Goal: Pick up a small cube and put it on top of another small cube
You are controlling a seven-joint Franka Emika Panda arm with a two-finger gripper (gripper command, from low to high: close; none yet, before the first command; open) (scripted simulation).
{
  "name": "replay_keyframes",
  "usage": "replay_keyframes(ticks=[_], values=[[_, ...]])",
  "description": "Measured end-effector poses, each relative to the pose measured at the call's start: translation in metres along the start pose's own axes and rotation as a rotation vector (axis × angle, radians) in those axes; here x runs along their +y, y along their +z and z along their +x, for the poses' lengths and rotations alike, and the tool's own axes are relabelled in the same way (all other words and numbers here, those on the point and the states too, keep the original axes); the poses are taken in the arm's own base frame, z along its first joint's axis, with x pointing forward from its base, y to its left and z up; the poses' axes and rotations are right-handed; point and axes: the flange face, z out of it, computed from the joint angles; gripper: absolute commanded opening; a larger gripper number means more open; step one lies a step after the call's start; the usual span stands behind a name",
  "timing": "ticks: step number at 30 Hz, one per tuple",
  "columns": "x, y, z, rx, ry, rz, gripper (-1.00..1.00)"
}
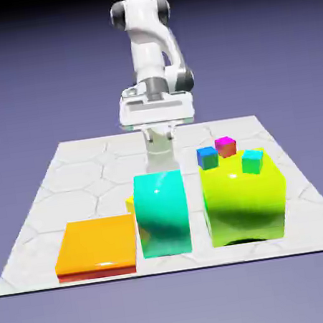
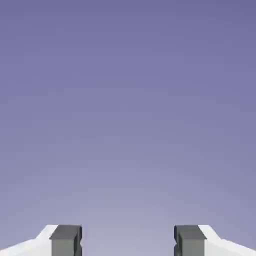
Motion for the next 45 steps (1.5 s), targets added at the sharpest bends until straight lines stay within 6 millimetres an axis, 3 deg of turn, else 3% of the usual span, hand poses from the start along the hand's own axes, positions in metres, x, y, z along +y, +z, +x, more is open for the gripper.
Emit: replay_keyframes(ticks=[2,3,7,11,13,14,15,25,28,33,39,40,42,45], values=[[0.006,0.016,0.006,-0.054,-0.075,-0.083,0.0],[0.026,0.028,0.009,-0.086,-0.086,-0.149,0.0],[0.115,0.065,0.017,-0.243,-0.114,-0.399,0.0],[0.211,0.081,0.011,-0.438,-0.117,-0.622,0.0],[0.26,0.082,0.002,-0.55,-0.109,-0.719,0.0],[0.288,0.08,-0.012,-0.607,-0.071,-0.76,0.0],[0.303,0.079,-0.028,-0.631,-0.001,-0.776,0.0],[0.311,0.081,-0.129,-0.573,0.673,-0.808,0.0],[0.317,0.075,-0.141,-0.54,0.858,-0.818,0.0],[0.328,0.093,-0.154,-0.539,0.859,-0.814,0.0],[0.345,0.117,-0.184,-0.54,0.858,-0.817,0.0],[0.346,0.118,-0.187,-0.54,0.858,-0.818,-1.0],[0.346,0.119,-0.187,-0.54,0.858,-0.819,-1.0],[0.339,0.108,-0.17,-0.538,0.861,-0.815,-1.0]])
